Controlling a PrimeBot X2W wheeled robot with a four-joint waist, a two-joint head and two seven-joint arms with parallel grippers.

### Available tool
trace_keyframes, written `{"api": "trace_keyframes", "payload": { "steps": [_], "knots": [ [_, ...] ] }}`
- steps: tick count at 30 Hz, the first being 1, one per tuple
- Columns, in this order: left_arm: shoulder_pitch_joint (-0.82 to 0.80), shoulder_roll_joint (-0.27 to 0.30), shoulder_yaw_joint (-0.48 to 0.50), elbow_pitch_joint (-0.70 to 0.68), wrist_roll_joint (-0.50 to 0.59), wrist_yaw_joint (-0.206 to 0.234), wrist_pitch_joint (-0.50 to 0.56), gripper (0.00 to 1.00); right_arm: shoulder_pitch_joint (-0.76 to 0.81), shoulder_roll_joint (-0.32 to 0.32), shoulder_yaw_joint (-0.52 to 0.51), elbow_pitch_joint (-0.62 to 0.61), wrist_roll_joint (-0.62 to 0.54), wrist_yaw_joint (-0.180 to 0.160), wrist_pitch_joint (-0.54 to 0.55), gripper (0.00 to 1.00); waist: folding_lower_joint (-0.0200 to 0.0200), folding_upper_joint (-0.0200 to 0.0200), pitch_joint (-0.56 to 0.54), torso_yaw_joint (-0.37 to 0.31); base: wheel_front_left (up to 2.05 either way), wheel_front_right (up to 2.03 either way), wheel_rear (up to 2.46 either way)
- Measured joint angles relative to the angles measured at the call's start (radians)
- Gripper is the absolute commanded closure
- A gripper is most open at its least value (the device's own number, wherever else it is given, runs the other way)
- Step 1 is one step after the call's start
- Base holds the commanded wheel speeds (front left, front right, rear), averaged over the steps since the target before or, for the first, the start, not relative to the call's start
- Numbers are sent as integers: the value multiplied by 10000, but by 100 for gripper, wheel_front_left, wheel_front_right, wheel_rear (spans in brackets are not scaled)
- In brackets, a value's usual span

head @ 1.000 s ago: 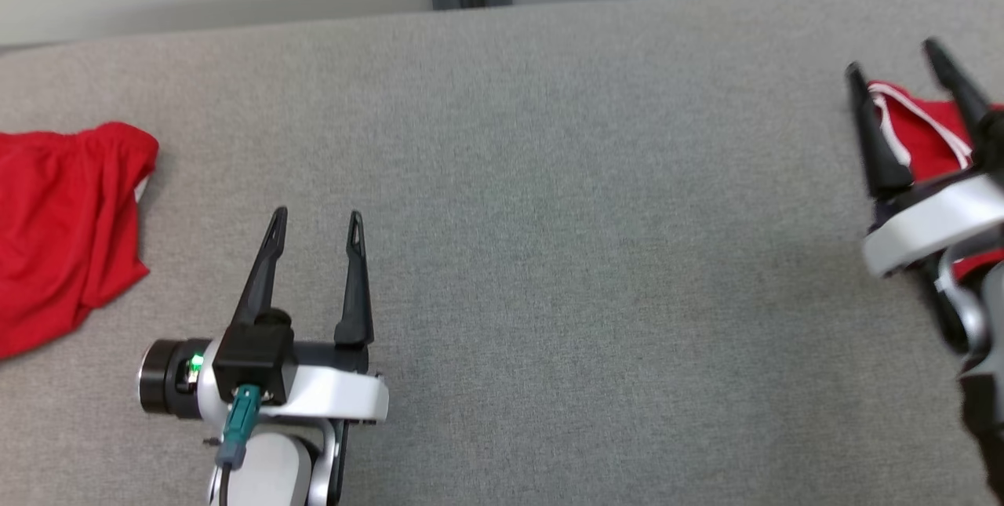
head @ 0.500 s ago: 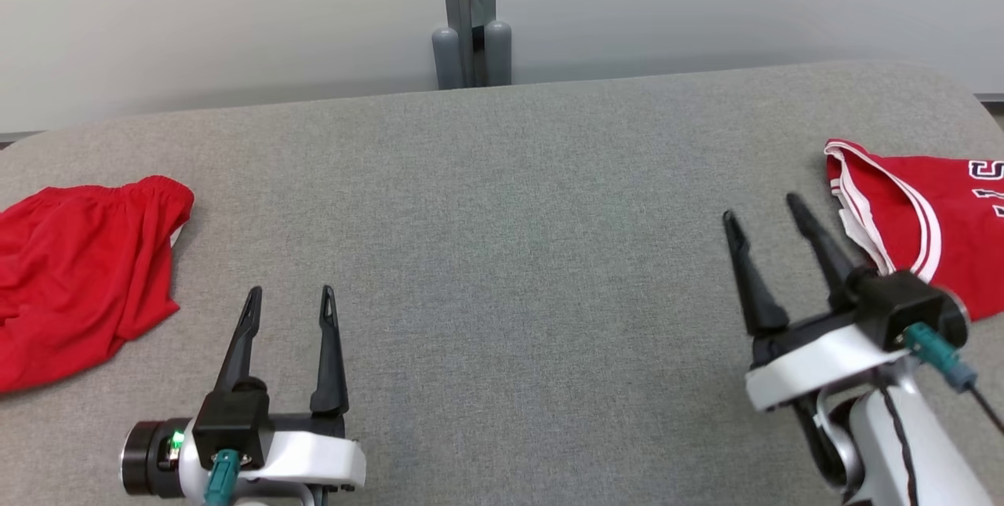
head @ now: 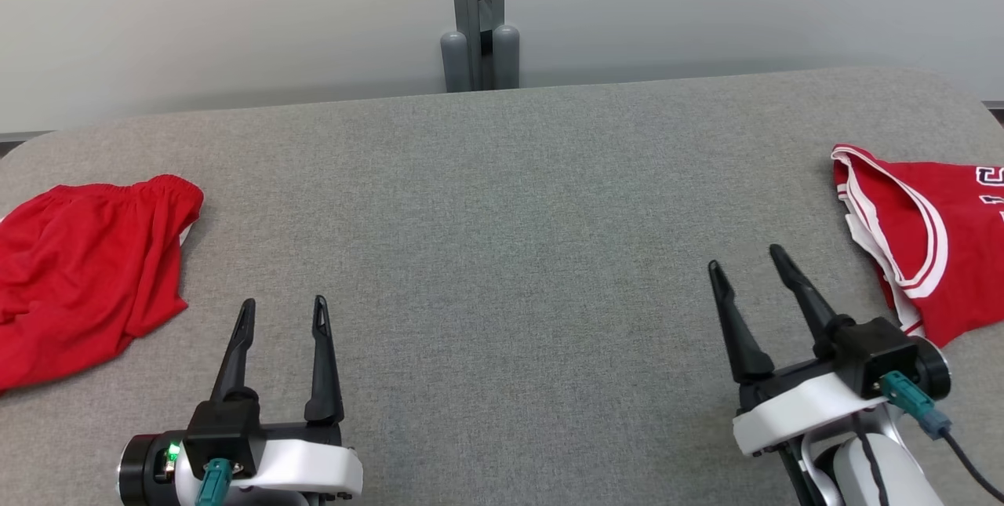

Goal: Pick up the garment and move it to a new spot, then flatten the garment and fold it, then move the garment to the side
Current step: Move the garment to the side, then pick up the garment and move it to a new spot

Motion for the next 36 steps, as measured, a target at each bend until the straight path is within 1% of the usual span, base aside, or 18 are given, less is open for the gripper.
{"api": "trace_keyframes", "payload": {
  "steps": [8, 17, 20, 23, 26, 29, 36],
  "knots": [
    [0, 0, -98, 111, 0, -35, 0, 0, -12, 40, -389, -50, 4, 0, 0, 0, 0, 0, -53, 12, 0, 0, 0],
    [-1, 0, -123, 196, 0, -46, 0, 0, -10, 46, -401, -23, 174, 0, 0, 0, 0, 0, -81, 18, 0, 0, 0],
    [-2, 0, -148, 215, 0, -61, 0, 0, -7, 50, -439, -48, 591, 0, -2, 0, 0, 1, -72, 46, 0, 0, 0],
    [-15, -2, -245, 257, 4, -142, 0, 0, 10, 48, -502, -150, 619, -2, -2, 0, 0, 0, -48, 181, 0, 0, 0],
    [-61, 2, -286, 336, 23, -184, 0, 0, 62, 50, -487, -280, 617, -2, -13, 0, 0, 0, -19, 470, 0, 0, 0],
    [-98, -2, -295, 336, 21, -173, 0, 0, 246, 52, -376, -307, 608, -2, -13, 0, 0, 1, 2, 907, 0, 0, 0],
    [-28, 4, -86, 272, 40, -111, 0, 0, 425, 67, 119, -337, 706, -2, -13, 0, 0, 0, -15, 2349, 0, 0, 0]
  ]
}}
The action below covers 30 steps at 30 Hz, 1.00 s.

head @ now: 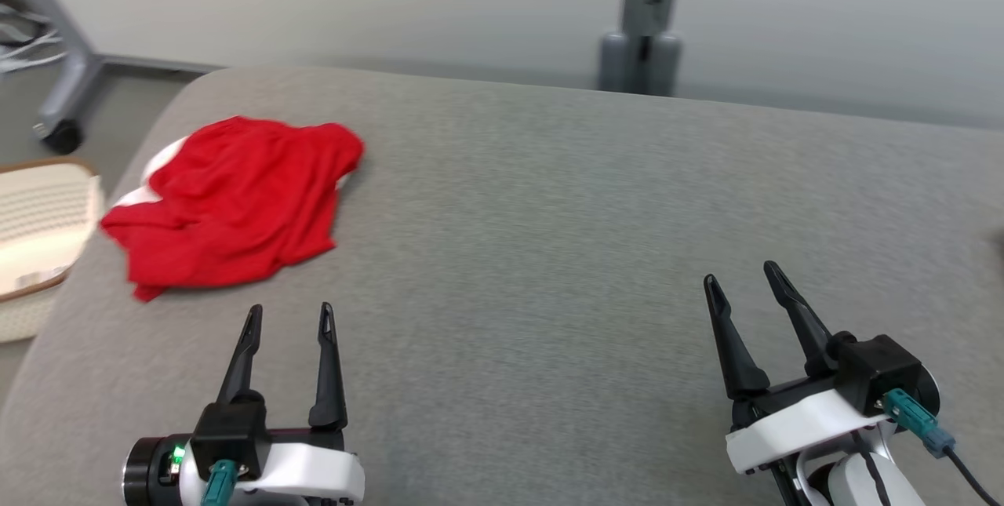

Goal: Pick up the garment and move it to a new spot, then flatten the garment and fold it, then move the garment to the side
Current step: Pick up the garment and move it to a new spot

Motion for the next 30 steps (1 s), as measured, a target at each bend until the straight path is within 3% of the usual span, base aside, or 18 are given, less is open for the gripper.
{"api": "trace_keyframes", "payload": {
  "steps": [9, 13, 25, 30],
  "knots": [
    [536, 6, 454, -128, 199, -109, 0, 0, 158, 4, 399, 107, 322, 0, 0, 0, 0, 0, -269, 2004, 0, 0, 0],
    [818, 6, 686, -349, 201, -38, 0, 0, 111, 19, 794, 290, 481, 2, 0, 0, 0, 0, -415, 2594, 0, 0, 0],
    [1018, 2, 786, -472, -136, 151, 0, 0, -220, 8, 974, 608, 625, 0, 0, 0, 0, 0, -410, 2735, 0, 0, 0],
    [680, 2, 899, -224, -136, -186, 0, 0, -199, 12, 736, 428, 462, 0, 0, 0, 0, 0, -227, 2676, 0, 0, 0]
  ]
}}
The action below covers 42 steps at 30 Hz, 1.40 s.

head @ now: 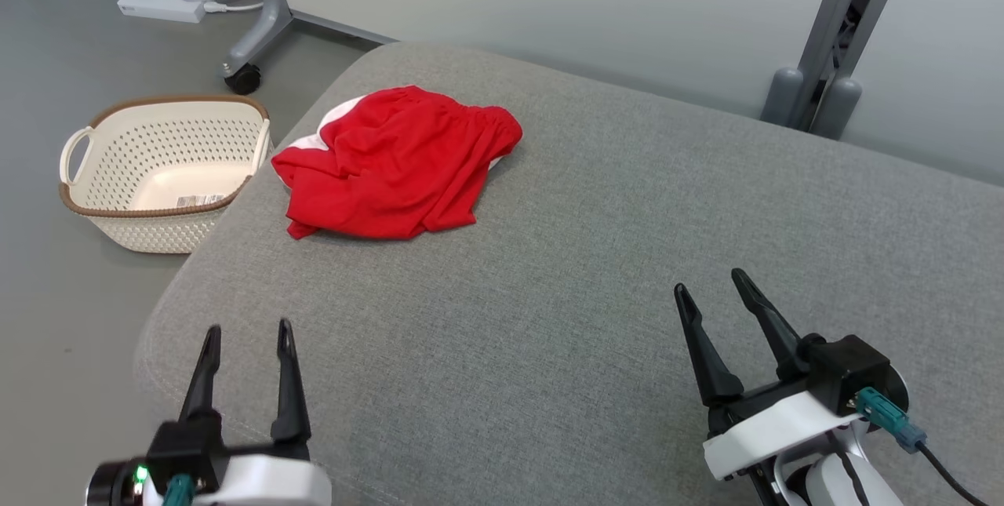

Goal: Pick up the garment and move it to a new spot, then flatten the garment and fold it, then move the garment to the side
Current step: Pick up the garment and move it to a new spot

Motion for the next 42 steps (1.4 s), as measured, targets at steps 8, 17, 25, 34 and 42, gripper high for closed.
{"api": "trace_keyframes", "payload": {
  "steps": [8, 17, 25, 34, 42],
  "knots": [
    [-2233, 500, 297, 823, 84, -1133, 0, 0, -293, -474, -58, -706, -470, 0, 132, 0, 0, 0, 960, -243, 0, 0, 0],
    [-6460, 1492, 334, 3367, -479, -2309, 1825, 0, -1463, -1492, 161, -2301, -654, 0, 903, 0, 0, -1, 2548, -756, 0, 0, 0],
    [-9245, 1680, 247, 6153, -1699, -2838, 4869, 0, -2040, -1749, 314, -3367, -619, 0, 1352, 0, 0, 0, 3753, -1412, 0, 0, 0],
    [-10487, 2186, 59, 8136, -2015, -2918, 6462, 0, -2107, -1841, 395, -3718, -537, 0, 1448, 0, 0, -1, 4578, -2231, 0, 0, 0],
    [-11194, 2487, 35, 9342, -2021, -2562, 6869, 100, -2119, -1833, 244, -3843, -533, 0, 1290, 0, 0, 0, 5171, -2757, 0, 0, 0]
  ]
}}
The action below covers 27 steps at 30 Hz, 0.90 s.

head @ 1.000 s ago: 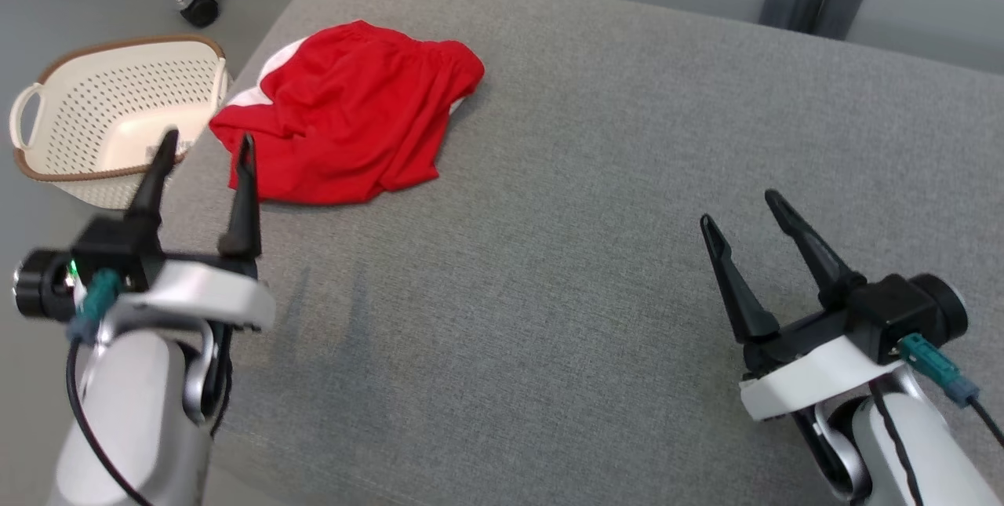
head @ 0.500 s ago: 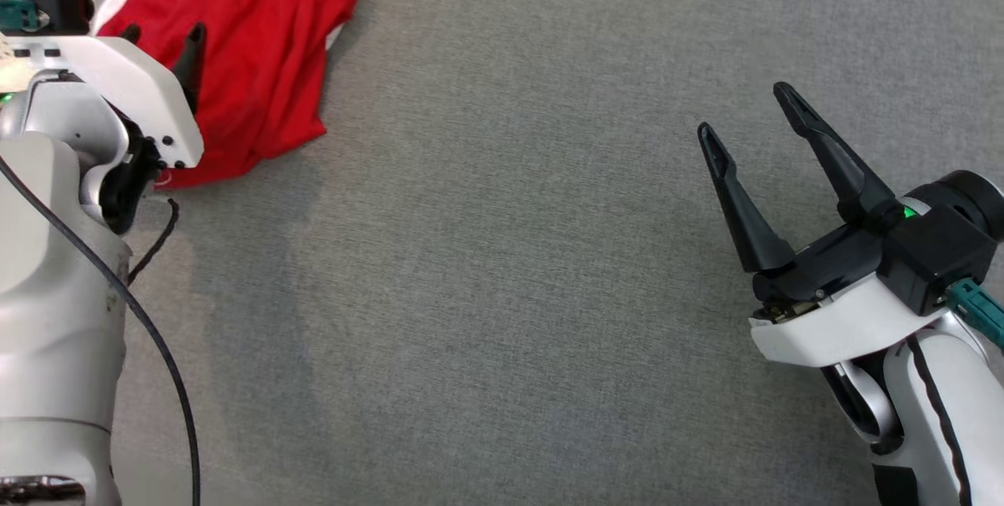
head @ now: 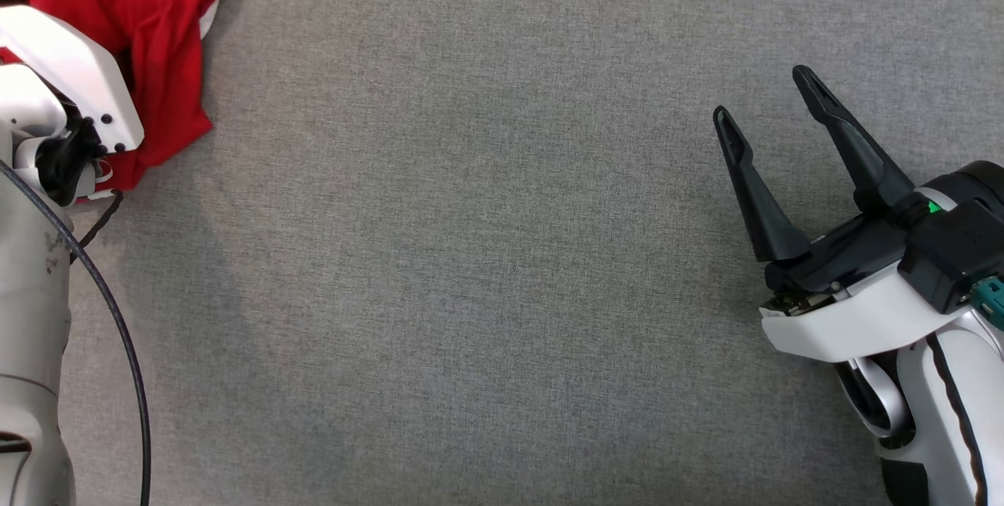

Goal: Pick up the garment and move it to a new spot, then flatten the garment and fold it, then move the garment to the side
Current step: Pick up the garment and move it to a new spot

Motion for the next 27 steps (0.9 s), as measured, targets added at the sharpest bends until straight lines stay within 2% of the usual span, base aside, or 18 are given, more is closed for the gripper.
{"api": "trace_keyframes", "payload": {
  "steps": [3, 8, 20, 27],
  "knots": [
    [-163, -17, -88, 209, 2, -2, 19, 100, -6, 6, -35, 17, 0, 0, -15, 0, 0, 0, 74, -13, 0, 0, 0],
    [-181, -13, -182, 345, 77, 35, -759, 100, -12, 33, -54, 184, -4, 0, -90, 0, 0, -1, 26, 73, 0, 0, 0],
    [-311, -138, -307, -286, 153, -94, -4274, 100, -146, 384, -63, 970, 63, 0, -489, 0, 0, 0, -1089, 81, 0, 0, 0],
    [63, -453, -991, -1400, 153, -347, -4775, 100, -129, 732, -362, 1582, 155, 0, -786, 0, 0, 0, -2026, -213, 0, 0, 0]
  ]
}}
